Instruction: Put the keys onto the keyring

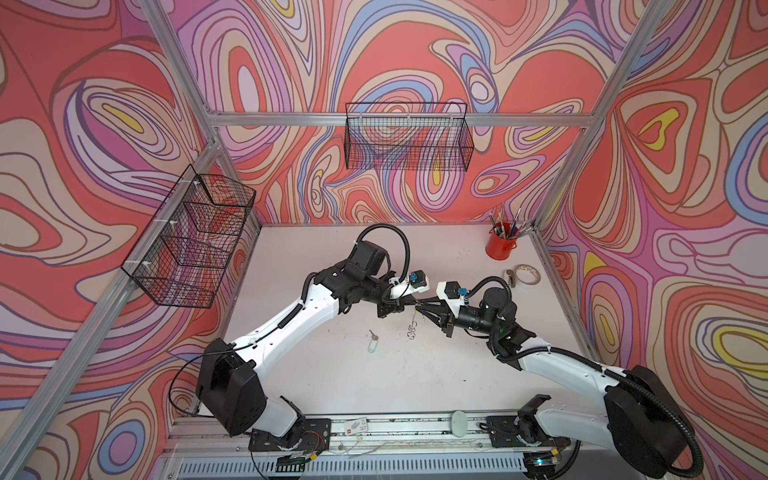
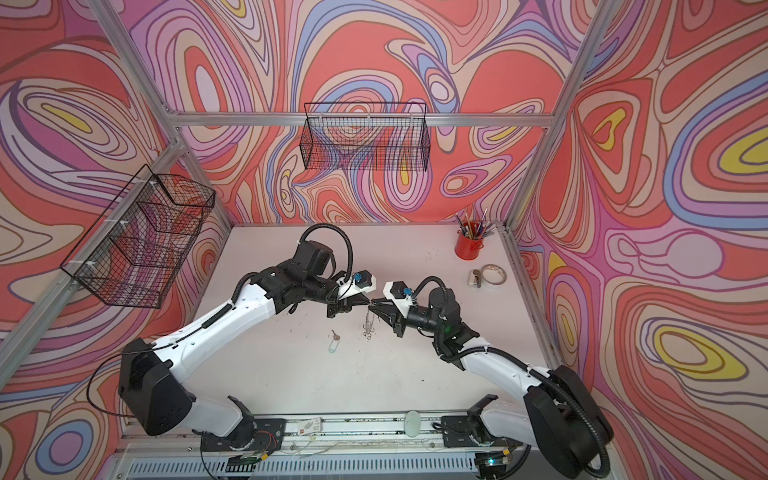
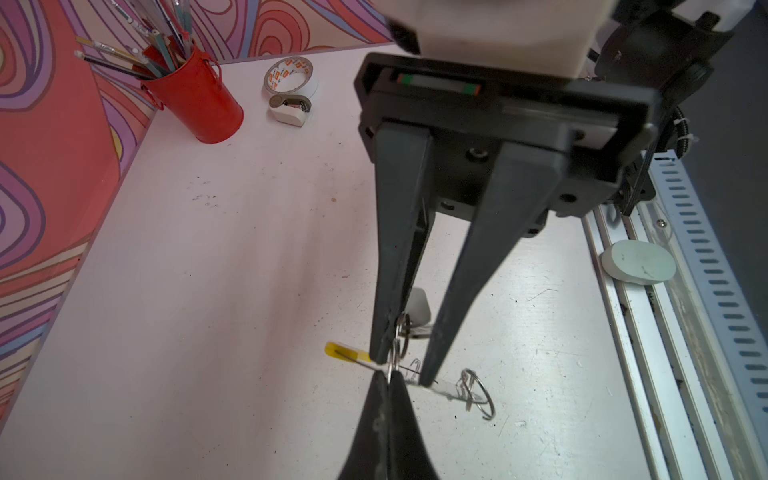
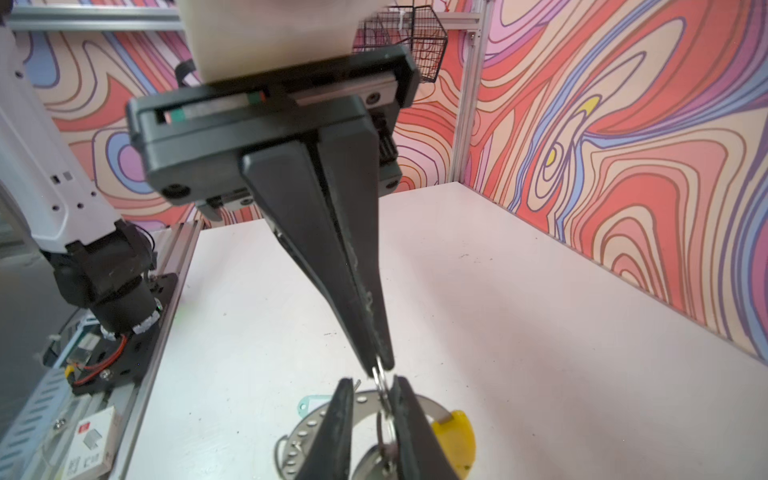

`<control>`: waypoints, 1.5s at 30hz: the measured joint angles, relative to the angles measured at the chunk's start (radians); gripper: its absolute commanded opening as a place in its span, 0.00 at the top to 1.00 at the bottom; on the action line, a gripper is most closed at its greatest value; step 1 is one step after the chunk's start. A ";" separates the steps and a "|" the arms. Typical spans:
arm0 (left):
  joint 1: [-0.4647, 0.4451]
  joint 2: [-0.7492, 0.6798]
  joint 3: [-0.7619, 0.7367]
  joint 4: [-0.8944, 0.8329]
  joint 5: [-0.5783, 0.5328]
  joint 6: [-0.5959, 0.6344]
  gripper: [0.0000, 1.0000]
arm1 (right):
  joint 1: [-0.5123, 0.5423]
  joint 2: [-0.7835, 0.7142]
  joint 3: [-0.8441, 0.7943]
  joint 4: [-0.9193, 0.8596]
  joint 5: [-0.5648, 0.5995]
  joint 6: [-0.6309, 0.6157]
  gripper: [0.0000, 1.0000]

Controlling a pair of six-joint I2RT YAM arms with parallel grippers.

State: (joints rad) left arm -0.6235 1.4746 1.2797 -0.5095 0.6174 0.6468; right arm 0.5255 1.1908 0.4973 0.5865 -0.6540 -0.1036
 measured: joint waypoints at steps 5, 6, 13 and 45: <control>0.024 -0.050 -0.079 0.088 0.013 -0.090 1.00 | 0.000 -0.060 -0.061 0.016 0.056 0.048 0.58; 0.024 -0.066 -0.103 0.109 0.018 -0.108 1.00 | 0.000 -0.075 -0.075 0.024 0.067 0.061 0.54; 0.022 -0.146 -0.250 0.308 0.048 -0.266 1.00 | 0.000 -0.134 -0.113 0.056 0.174 0.153 0.44; 0.006 -0.198 -0.568 1.057 0.097 -0.723 1.00 | -0.002 -0.015 -0.031 0.080 0.087 0.217 0.61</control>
State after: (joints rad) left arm -0.6170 1.2770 0.7113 0.5476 0.7139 -0.0761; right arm 0.5232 1.1759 0.4660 0.6662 -0.5671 0.1131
